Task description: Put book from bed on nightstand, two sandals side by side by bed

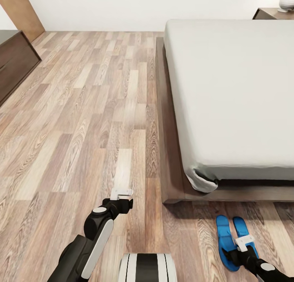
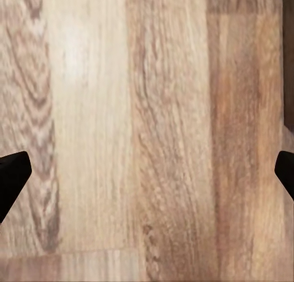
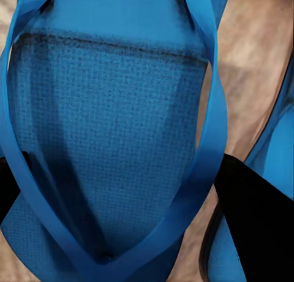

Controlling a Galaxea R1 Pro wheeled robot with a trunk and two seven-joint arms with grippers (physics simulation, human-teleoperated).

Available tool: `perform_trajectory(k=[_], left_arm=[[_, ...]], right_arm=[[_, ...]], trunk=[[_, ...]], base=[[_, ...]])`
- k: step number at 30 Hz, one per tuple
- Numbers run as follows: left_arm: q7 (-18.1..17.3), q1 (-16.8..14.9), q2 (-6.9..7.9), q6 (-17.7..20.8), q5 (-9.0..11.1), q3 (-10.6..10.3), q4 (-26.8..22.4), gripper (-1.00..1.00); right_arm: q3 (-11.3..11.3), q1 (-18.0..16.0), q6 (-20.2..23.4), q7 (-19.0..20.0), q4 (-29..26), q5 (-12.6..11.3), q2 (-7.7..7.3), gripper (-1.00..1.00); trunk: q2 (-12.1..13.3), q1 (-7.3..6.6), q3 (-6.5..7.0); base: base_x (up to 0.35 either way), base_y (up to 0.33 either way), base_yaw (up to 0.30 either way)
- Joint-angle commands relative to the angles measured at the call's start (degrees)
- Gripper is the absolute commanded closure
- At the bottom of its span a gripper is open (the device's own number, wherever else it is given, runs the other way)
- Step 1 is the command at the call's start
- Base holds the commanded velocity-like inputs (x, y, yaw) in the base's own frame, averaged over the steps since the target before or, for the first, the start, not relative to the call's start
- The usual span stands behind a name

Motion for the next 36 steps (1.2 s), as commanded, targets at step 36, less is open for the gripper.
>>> perform_trajectory(k=[36], left_arm=[[0.56,-0.03,-0.04,0.14,0.6,-0.71,-0.04,-1.0]], right_arm=[[0.29,-0.02,-0.2,0.11,0.06,-0.27,-0.03,1.0]], trunk=[[-0.17,0.31,-2.69]], base=[[0.019,-0.003,0.0]])
